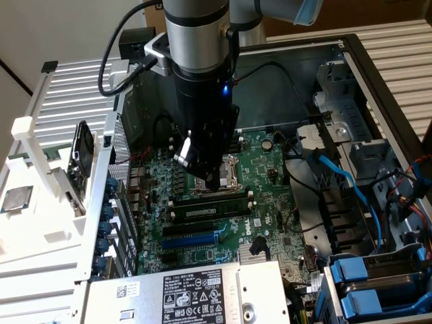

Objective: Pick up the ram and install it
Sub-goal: 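Press down the ram until it locks into place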

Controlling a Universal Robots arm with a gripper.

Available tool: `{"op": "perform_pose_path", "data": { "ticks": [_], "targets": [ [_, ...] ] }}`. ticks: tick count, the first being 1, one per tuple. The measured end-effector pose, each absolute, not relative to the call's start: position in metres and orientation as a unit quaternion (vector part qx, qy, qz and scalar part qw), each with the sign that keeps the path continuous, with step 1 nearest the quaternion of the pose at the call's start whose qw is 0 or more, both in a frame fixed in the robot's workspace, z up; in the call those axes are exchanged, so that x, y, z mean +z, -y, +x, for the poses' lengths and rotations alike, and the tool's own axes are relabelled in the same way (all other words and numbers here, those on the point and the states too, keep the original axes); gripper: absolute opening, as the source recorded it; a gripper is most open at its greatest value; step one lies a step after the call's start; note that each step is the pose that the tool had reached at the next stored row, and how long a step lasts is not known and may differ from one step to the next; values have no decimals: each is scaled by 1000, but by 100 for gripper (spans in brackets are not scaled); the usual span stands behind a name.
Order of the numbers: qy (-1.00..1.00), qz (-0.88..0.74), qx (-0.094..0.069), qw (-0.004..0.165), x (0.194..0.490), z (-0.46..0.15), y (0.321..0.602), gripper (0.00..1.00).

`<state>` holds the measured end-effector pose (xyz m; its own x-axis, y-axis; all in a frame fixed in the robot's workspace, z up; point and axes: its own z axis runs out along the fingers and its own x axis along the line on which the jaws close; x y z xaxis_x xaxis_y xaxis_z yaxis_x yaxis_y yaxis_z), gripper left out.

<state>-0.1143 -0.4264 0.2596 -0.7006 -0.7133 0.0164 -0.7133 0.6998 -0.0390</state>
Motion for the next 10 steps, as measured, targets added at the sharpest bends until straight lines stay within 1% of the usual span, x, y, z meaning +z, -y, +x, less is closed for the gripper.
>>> {"op": "perform_pose_path", "data": {
  "ticks": [10],
  "targets": [
    [949, 313, 21, 2, 260, -114, 426, 11]
  ]
}}
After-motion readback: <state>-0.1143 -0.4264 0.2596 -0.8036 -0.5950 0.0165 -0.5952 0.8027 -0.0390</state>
